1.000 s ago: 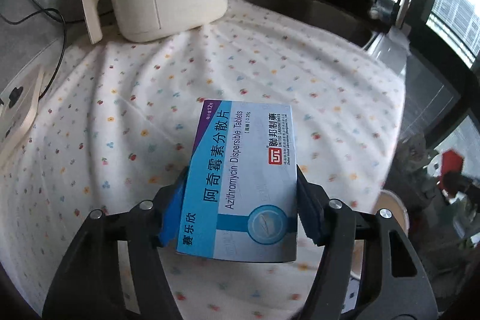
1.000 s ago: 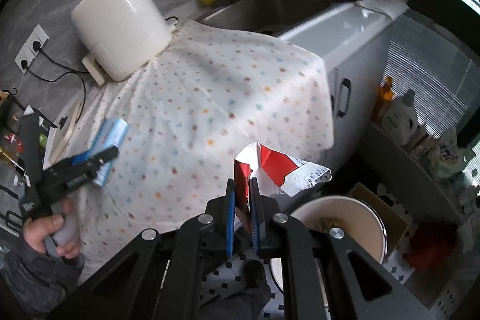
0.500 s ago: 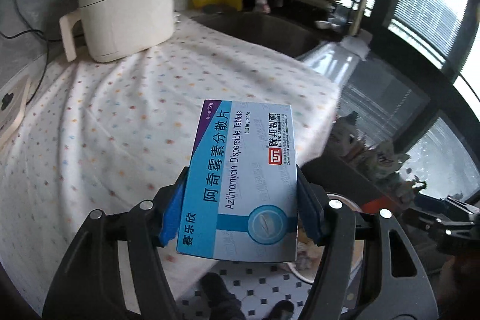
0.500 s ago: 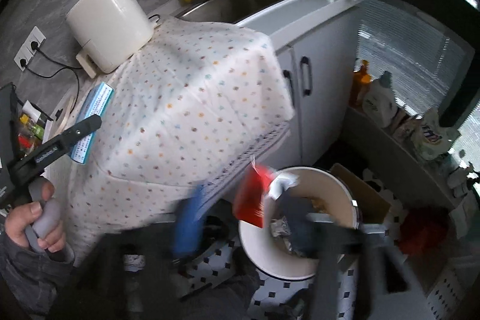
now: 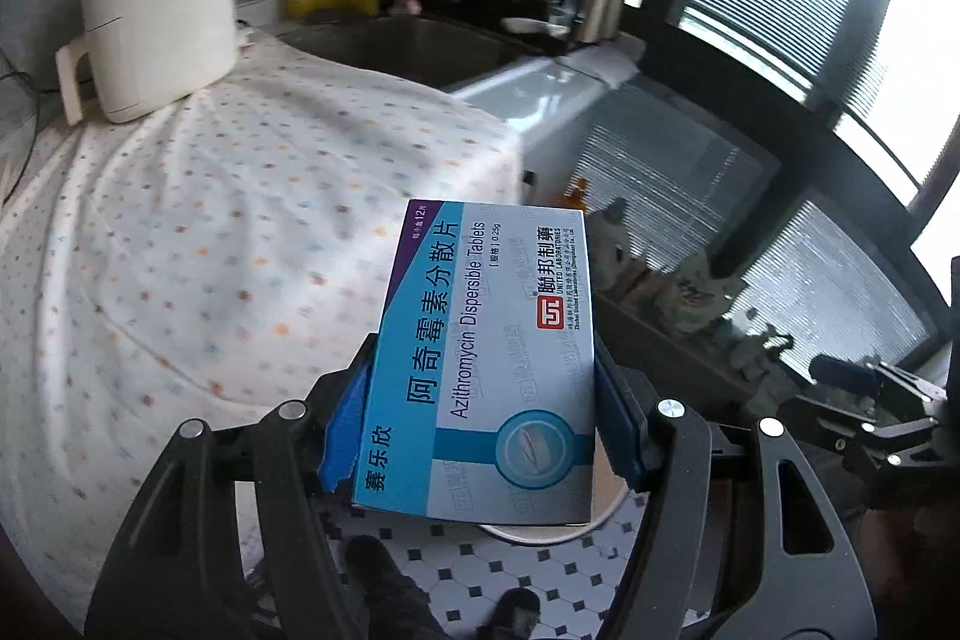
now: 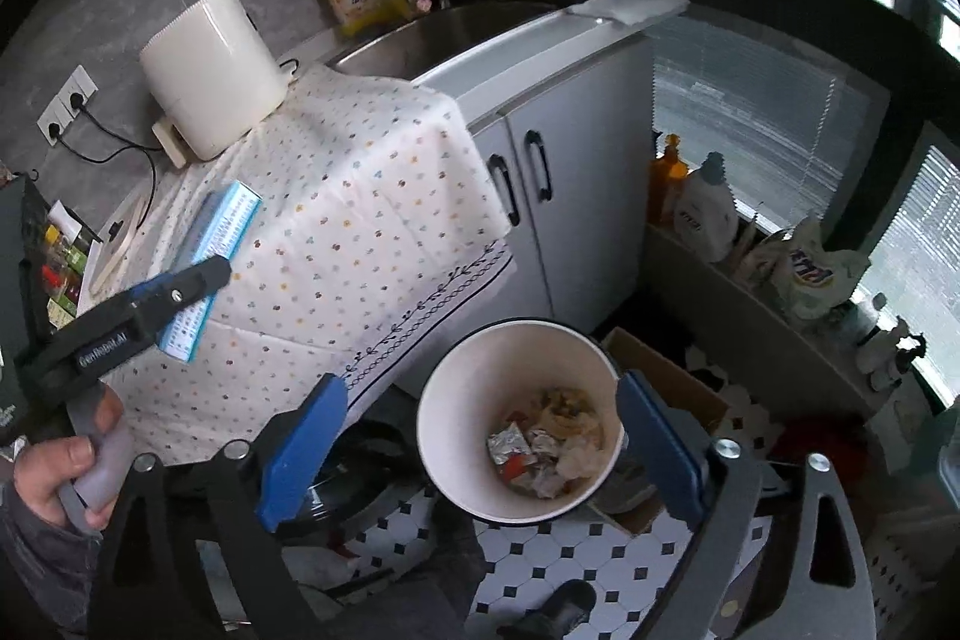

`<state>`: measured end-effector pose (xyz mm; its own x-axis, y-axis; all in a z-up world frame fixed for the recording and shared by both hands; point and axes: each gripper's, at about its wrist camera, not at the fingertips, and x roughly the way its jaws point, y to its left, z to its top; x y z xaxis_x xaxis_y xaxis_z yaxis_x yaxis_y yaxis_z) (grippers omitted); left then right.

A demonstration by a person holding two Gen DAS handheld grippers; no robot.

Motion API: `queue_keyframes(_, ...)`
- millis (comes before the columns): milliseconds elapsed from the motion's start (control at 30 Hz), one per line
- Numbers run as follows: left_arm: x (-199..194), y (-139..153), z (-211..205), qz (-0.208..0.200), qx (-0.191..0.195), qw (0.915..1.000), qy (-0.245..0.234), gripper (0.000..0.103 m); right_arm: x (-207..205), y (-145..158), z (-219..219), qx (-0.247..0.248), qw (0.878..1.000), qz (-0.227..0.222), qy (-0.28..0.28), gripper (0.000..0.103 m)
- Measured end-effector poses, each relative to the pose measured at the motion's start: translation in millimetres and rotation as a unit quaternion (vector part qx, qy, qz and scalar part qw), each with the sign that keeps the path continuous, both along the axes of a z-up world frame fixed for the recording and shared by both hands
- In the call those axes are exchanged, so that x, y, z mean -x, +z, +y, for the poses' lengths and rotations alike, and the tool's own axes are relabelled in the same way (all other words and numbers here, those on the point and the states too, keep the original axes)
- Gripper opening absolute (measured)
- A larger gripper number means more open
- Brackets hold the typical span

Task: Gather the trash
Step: 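Carry the medicine box over the bucket and open the left gripper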

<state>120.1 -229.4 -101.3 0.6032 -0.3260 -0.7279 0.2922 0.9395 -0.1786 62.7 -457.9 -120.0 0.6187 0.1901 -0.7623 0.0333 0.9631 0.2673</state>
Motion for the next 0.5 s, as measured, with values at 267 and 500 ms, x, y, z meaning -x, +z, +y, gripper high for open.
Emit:
queue_keyframes(267, 28, 2, -44, -0.003, 0.01, 0.9995, -0.029, 0.065, 36, 16, -33, 0.005, 0.999, -0.025, -0.022, 0.095)
queue_keyframes(500, 40, 2, -74, 0.001, 0.017, 0.9986, -0.049, 0.076, 60, 18, -57, 0.007, 0.998, -0.031, -0.047, 0.095)
